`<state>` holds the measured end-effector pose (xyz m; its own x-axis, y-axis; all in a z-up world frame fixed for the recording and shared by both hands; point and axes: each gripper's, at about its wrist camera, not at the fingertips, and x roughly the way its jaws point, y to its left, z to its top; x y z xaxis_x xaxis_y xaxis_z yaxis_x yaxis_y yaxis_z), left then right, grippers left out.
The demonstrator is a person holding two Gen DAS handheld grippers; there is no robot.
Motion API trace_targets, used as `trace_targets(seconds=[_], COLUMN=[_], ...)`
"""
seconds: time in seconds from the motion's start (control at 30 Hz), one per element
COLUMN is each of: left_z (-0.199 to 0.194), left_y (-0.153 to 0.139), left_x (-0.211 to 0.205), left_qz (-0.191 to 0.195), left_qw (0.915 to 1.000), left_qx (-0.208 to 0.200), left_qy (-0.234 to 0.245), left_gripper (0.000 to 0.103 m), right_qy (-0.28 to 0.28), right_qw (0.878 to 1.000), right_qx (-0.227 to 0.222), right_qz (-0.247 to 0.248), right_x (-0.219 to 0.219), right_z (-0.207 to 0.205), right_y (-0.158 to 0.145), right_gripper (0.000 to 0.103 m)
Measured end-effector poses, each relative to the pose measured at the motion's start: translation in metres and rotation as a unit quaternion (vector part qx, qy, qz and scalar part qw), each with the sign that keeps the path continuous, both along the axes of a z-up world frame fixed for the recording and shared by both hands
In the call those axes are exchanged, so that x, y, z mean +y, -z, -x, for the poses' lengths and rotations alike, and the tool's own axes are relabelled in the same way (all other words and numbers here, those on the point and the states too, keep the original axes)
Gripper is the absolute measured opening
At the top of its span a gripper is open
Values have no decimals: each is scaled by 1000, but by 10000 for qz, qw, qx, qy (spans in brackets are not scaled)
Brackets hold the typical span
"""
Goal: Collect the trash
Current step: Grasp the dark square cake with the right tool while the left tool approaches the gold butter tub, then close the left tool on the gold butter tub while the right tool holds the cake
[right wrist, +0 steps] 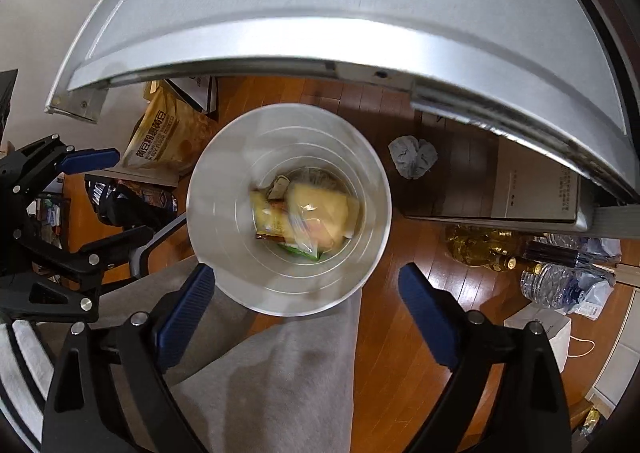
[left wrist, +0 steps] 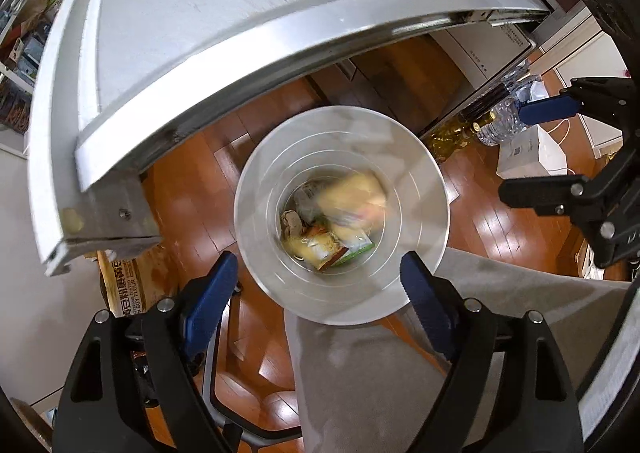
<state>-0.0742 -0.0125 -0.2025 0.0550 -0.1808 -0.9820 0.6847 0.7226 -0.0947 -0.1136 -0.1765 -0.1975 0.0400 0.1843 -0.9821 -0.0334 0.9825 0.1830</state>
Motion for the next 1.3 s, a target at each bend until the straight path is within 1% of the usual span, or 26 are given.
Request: trace_targets(seconds=[0.1,0.17,0.2,0.27,0.3,0.33,0.4,0.47,0.53,0.63,0.67,0.7,0.77,0.83,0.9,0.93,0.97,1.0,1.03,1.07,1.2,1.3], left_z=[-1,0,-1,-4,-6,-9,-18,-29,-42,-64,-71,-77,-92,-106,-115,-121,-122,-129,-135,-140,-163,-177], left_y=[-11,-26,-34,-49,-57,-66,-86,-99,-109,-116,-116,-118,-122,-123,-126,-126,-128,-127,-125,-123,-104,-94], left_x=[5,11,14,21,25,29,36,39,41,40,40,41,43,43,42,42,40,39,37,35,16,-4], left_qz=[40,131,190,308,375,445,621,731,812,732,709,705,722,747,798,845,875,939,995,1045,1108,1025], left_qw=[9999,9997,9994,9983,9973,9958,9906,9859,9804,9745,9731,9716,9690,9678,9662,9654,9648,9640,9638,9638,9668,9680], left_qx=[-66,-154,-220,-358,-454,-570,-902,-1097,-1313,-1623,-1693,-1760,-1852,-1860,-1850,-1819,-1799,-1726,-1650,-1581,-1262,-1213], left_qy=[-76,-156,-206,-346,-449,-558,-826,-1034,-1224,-1364,-1392,-1416,-1467,-1525,-1611,-1666,-1708,-1793,-1840,-1873,-1926,-1945], left_gripper=[84,84,84,85,92,97,98,98,98,98,98,98,98,98,98,98,98,98,98,98,98,98], right_qy=[-71,-181,-237,-369,-389,-388,-342,-168,1,244,267,275,218,163,131,100,69,53,58,79,273,483], right_qw=[9998,9991,9983,9940,9919,9878,9826,9796,9782,9808,9818,9827,9857,9878,9884,9887,9890,9896,9907,9905,9890,9874], right_qx=[-176,-389,-526,-1008,-1174,-1458,-1769,-1926,-2025,-1926,-1874,-1822,-1655,-1526,-1482,-1463,-1431,-1388,-1312,-1327,-1322,-1312], right_qz=[-21,30,72,215,275,380,444,543,458,199,177,160,234,276,313,323,353,372,355,360,600,736], right_x=[0,5,7,14,15,18,20,23,21,22,19,19,22,25,25,26,27,28,26,23,-1,-24], right_z=[0,1,1,-6,-11,-22,-40,-75,-105,-153,-164,-174,-197,-212,-217,-219,-222,-222,-223,-222,-216,-209], right_y=[-16,-37,-48,-79,-88,-101,-113,-116,-115,-101,-96,-91,-78,-68,-63,-61,-58,-57,-53,-53,-55,-56], right_gripper=[91,91,91,92,93,97,98,98,98,98,96,94,83,81,80,74,66,62,54,52,52,52])
